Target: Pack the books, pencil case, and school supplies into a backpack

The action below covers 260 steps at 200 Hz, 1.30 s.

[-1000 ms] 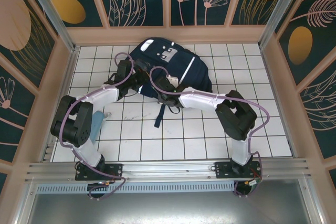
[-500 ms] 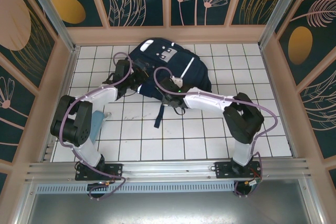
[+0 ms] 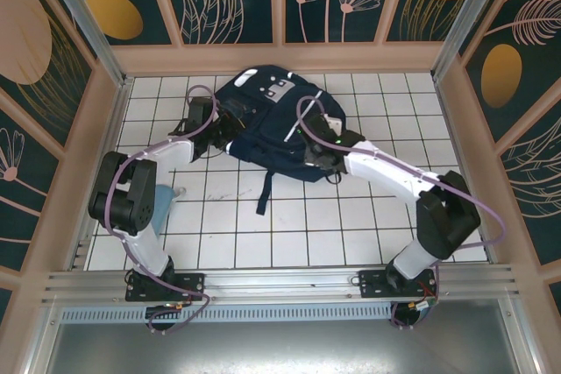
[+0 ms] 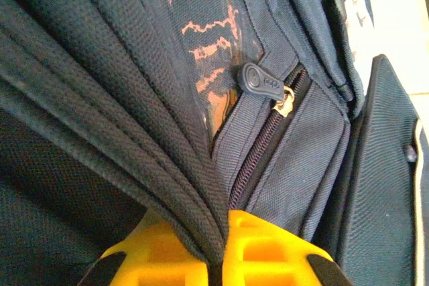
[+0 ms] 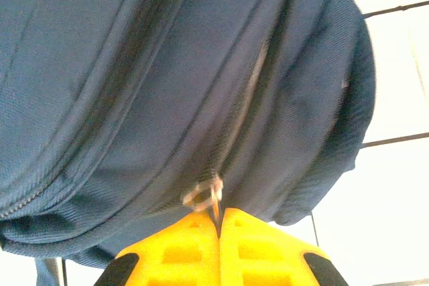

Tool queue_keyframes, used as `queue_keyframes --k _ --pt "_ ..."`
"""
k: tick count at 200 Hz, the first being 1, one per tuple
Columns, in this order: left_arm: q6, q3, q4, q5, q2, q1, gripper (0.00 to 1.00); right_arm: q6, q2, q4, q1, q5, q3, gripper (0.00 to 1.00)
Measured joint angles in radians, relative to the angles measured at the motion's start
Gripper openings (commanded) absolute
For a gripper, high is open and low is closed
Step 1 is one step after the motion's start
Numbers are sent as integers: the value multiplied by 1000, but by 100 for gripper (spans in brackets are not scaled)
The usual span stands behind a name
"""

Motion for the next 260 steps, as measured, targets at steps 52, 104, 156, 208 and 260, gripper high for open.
queue_keyframes --k 52,104,156,208,260 --pt "70 134 -50 -24 116 43 4 -66 -45 -6 -67 28 -9 6" --pt "119 154 -64 -71 124 44 48 -114 -40 67 -13 -136 -36 41" --pt "120 74 -77 -95 -18 45 63 -214 54 95 -26 -274 -37 42" --pt "87 -55 -70 -75 -200 46 66 -264 112 119 -56 -328 -35 44" --pt "46 -149 -64 -39 -232 45 67 -290 121 164 -59 -375 -30 44"
